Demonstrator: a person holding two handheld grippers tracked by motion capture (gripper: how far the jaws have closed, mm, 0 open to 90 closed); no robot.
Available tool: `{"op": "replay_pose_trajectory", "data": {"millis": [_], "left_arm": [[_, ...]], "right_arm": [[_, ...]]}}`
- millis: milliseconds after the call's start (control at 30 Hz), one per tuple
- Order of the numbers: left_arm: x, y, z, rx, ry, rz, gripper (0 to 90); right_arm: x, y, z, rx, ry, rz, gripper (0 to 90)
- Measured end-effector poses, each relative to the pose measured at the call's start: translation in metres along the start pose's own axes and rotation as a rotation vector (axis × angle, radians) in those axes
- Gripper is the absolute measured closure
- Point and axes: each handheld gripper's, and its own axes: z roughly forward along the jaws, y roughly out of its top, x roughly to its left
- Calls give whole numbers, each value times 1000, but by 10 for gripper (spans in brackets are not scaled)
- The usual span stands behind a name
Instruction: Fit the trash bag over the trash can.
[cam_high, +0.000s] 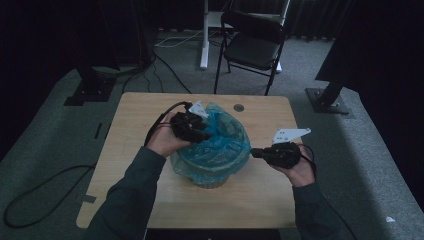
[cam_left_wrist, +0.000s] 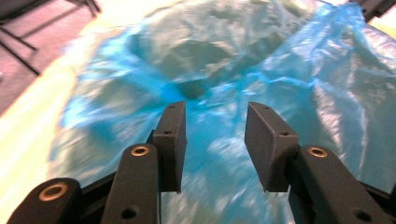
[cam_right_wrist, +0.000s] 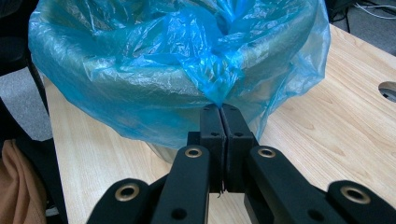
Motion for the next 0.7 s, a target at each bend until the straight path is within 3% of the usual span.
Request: {"op": "replay_pose_trajectory", "data": {"millis": [367, 700], "left_arm": [[13, -54, -49, -232, 122, -162, 579], [14, -92, -55, -281, 199, -237, 579]], "right_arm": [[0, 0, -2, -8, -4, 4, 889], [0, 0, -1, -11, -3, 1, 889]]}}
